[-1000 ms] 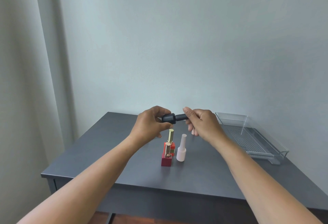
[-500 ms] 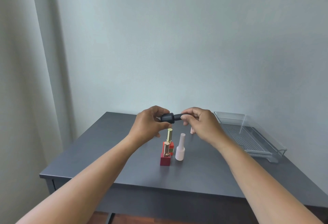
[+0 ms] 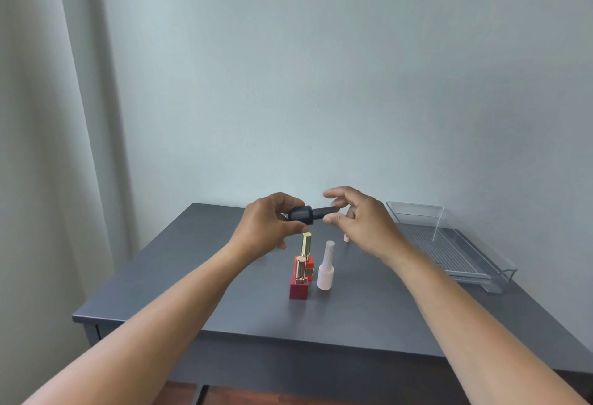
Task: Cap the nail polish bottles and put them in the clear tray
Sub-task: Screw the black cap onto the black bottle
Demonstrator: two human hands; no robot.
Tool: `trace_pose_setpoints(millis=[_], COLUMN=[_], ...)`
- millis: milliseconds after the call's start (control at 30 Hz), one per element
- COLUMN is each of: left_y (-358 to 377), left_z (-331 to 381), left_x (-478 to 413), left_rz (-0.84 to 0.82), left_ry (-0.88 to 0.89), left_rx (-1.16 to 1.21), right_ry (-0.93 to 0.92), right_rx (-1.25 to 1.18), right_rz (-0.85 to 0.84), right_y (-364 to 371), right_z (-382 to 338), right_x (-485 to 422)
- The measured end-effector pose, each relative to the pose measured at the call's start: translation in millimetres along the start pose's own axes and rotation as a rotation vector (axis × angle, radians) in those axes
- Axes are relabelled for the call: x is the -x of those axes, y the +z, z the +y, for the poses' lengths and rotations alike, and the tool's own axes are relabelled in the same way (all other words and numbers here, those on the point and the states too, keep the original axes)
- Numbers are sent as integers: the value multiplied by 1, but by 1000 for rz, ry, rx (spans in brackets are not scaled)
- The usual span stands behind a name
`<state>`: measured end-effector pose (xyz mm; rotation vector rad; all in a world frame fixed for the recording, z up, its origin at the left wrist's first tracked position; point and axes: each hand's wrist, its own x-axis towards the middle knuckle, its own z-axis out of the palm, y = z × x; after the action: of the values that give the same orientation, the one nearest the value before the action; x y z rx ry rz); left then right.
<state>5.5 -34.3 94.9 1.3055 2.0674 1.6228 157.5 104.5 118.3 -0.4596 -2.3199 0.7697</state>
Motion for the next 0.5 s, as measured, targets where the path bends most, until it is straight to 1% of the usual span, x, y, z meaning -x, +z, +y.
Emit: trace_pose_setpoints(millis=[67, 200, 367, 400, 500], left_y=[0, 2, 1, 0, -1], left_z=[0, 3, 2, 3, 3], left_x=[0, 1, 2, 2, 2], left_rz=[6, 26, 22, 18, -11], left_ry=[5, 11, 3, -2, -3], left_rx=[-3, -41, -48, -39, -55], right_ry=[7, 22, 69, 59, -1], right_rx=[17, -26, -136, -125, 9], right_rz=[19, 15, -26, -42, -49], right_y=[0, 3, 5, 5, 6], right_z=[-1, -1, 4, 5, 5], right_x=[0, 0, -2, -2, 0])
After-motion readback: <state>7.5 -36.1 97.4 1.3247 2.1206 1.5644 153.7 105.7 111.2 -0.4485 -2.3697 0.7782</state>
